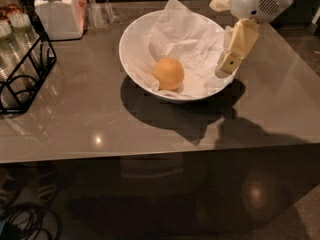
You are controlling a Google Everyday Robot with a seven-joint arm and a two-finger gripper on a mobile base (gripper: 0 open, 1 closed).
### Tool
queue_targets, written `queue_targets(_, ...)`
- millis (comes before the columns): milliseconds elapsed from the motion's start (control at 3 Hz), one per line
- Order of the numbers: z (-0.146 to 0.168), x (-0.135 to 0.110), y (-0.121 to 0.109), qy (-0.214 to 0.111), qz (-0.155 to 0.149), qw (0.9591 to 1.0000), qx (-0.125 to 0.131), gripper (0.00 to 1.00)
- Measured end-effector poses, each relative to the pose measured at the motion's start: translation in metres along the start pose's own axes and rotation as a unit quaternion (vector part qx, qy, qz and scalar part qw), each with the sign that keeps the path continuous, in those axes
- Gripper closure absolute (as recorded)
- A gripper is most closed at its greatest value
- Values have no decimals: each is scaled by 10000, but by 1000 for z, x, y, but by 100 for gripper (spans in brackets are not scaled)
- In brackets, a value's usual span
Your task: Pick orange from white bowl
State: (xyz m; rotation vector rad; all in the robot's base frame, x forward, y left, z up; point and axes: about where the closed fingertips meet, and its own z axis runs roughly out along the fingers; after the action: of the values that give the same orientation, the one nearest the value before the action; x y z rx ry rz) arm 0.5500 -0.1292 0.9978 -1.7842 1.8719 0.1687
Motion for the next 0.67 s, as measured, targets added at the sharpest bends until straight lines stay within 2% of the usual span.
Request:
queue_targets(333,44,-16,-12,-240,-221,9986,-415,0)
queue_targets(667,50,-16,-14,-253,-221,9984,-451,0)
